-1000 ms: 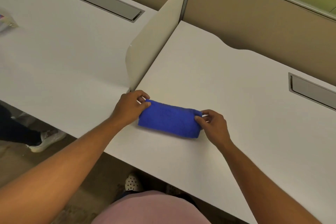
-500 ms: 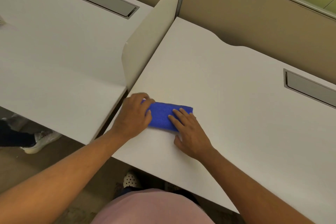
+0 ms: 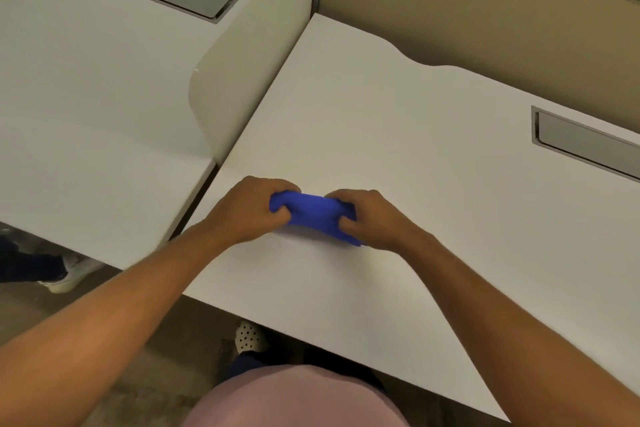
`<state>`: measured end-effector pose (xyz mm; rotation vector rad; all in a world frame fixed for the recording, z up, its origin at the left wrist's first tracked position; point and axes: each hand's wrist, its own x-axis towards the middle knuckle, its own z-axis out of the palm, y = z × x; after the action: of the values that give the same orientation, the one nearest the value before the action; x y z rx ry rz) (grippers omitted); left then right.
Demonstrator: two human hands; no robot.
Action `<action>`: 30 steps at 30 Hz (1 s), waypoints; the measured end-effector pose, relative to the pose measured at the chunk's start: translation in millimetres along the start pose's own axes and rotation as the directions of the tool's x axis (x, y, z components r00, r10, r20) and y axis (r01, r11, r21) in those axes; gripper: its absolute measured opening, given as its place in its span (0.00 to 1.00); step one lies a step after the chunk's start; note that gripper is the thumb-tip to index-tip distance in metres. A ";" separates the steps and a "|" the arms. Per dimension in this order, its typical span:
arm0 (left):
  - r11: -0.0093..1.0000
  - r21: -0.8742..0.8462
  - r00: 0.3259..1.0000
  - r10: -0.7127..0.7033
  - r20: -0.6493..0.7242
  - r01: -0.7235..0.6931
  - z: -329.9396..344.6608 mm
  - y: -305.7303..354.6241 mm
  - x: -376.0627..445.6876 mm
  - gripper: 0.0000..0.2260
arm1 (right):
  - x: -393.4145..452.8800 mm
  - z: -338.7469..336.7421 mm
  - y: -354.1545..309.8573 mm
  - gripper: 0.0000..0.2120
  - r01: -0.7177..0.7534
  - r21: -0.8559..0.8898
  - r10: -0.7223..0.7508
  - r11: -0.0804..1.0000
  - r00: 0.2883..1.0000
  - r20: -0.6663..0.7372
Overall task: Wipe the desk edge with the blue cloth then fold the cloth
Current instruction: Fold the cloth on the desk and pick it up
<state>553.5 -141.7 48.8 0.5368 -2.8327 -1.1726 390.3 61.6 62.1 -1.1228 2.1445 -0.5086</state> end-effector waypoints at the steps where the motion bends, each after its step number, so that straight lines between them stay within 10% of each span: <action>1: 0.993 -0.104 0.994 -0.053 0.092 0.063 -8.0 11.7 9.8 0.16 | -5.6 -22.0 6.6 0.21 -0.021 0.067 0.016 0.998 0.997 0.079; 5: 0.874 -0.408 0.883 -0.048 0.467 0.263 -22.8 58.4 53.0 0.12 | -34.8 -87.1 42.1 0.12 -0.160 0.358 0.047 0.920 0.951 0.305; 20: 0.976 -0.198 0.721 0.073 0.689 0.091 79.0 212.7 221.5 0.20 | -78.4 -212.4 215.3 0.09 -0.144 0.312 0.124 0.939 0.989 0.084; 30: 0.976 -0.033 0.895 0.212 0.392 -0.217 132.0 268.8 397.0 0.14 | -20.0 -327.4 331.2 0.13 -0.100 0.057 0.111 0.993 0.966 -0.232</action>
<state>78.3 -4.3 98.9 -0.0269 -3.1172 -1.3515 -22.2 274.7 103.3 -0.9572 2.3684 -0.6657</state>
